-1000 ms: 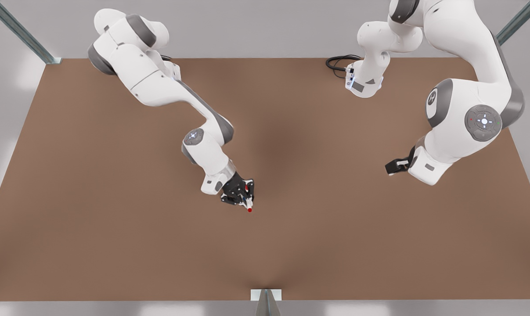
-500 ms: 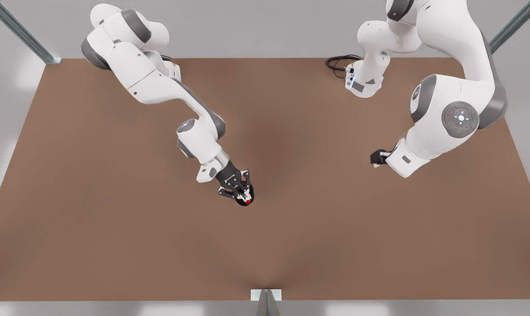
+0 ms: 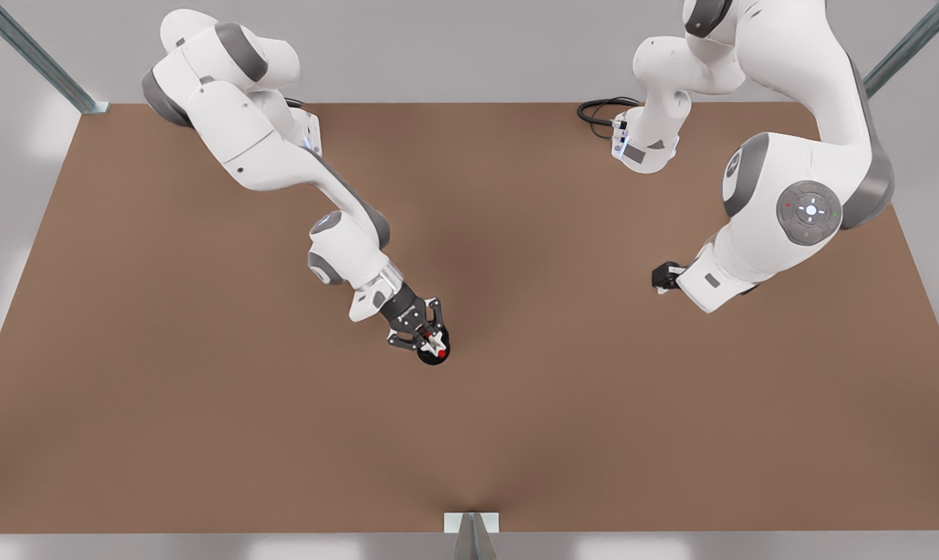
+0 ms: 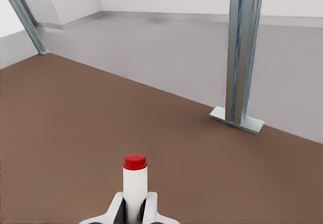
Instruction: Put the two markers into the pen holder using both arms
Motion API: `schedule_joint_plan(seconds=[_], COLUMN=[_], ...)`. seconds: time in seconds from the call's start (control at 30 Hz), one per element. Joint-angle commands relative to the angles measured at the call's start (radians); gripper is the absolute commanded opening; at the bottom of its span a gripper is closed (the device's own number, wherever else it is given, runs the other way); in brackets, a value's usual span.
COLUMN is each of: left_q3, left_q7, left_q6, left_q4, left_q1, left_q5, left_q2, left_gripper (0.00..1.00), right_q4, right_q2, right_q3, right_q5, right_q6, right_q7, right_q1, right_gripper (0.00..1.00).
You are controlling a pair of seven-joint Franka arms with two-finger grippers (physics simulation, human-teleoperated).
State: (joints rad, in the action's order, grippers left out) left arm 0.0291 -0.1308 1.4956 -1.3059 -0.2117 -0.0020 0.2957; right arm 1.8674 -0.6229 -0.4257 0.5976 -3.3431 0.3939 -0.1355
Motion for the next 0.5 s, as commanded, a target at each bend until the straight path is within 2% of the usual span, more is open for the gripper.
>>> schedule_joint_plan(seconds=[0.0,0.1,0.13,0.17,0.2,0.23,0.3,0.33,0.37,0.4,0.43,0.47], left_q3=[0.000,0.000,0.000,0.000,0.000,0.000,0.000,0.000,0.000,0.000,0.000,0.000], left_q7=[0.031,0.031,0.028,0.020,0.020,0.020,0.020,0.020,0.020,0.022,0.023,0.025], left_q6=[0.000,0.000,0.000,0.000,0.000,0.000,0.000,0.000,0.000,0.000,0.000,-0.001], left_q4=[0.000,0.000,0.000,0.000,0.000,-0.001,-0.001,-0.001,0.000,0.000,-0.001,0.000], left_q1=[-0.001,-0.001,-0.001,-0.001,-0.001,-0.001,-0.001,-0.001,-0.001,-0.003,-0.009,-0.014], left_q5=[0.000,0.000,0.000,0.000,0.000,0.000,-0.001,-0.001,-0.001,0.000,0.004,0.005], left_q2=[-0.001,0.000,0.000,0.000,0.000,0.002,0.002,0.002,0.002,0.002,0.002,0.000], left_gripper=[1.00,1.00,1.00,1.00,1.00,1.00,1.00,1.00,1.00,1.00,1.00,1.00], right_q4=[0.001,0.053,0.075,0.069,0.067,0.067,0.046,0.026,-0.016,-0.092,-0.198,-0.292], right_q2=[-0.004,-0.011,-0.035,-0.052,-0.054,-0.054,-0.023,0.058,0.169,0.278,0.304,0.315], right_q3=[0.001,0.031,0.061,0.097,0.119,0.119,0.117,0.113,0.087,0.079,0.058,0.067], right_q5=[0.011,0.013,0.014,0.011,0.010,0.008,0.008,0.010,0.008,0.005,-0.037,-0.261], right_q6=[-0.026,-0.096,-0.167,-0.173,-0.173,-0.173,-0.147,0.031,0.313,0.717,1.029,1.230], right_q7=[-0.004,-0.006,-0.006,-0.004,-0.003,-0.004,-0.004,0.002,0.089,0.169,0.215,0.209], right_q1=[-0.001,-0.013,-0.035,-0.078,-0.096,-0.098,-0.088,-0.075,-0.053,-0.053,-0.052,-0.027], right_gripper=[0.24,0.26,0.34,0.76,0.96,1.00,1.00,1.00,1.00,1.00,1.00,1.00])
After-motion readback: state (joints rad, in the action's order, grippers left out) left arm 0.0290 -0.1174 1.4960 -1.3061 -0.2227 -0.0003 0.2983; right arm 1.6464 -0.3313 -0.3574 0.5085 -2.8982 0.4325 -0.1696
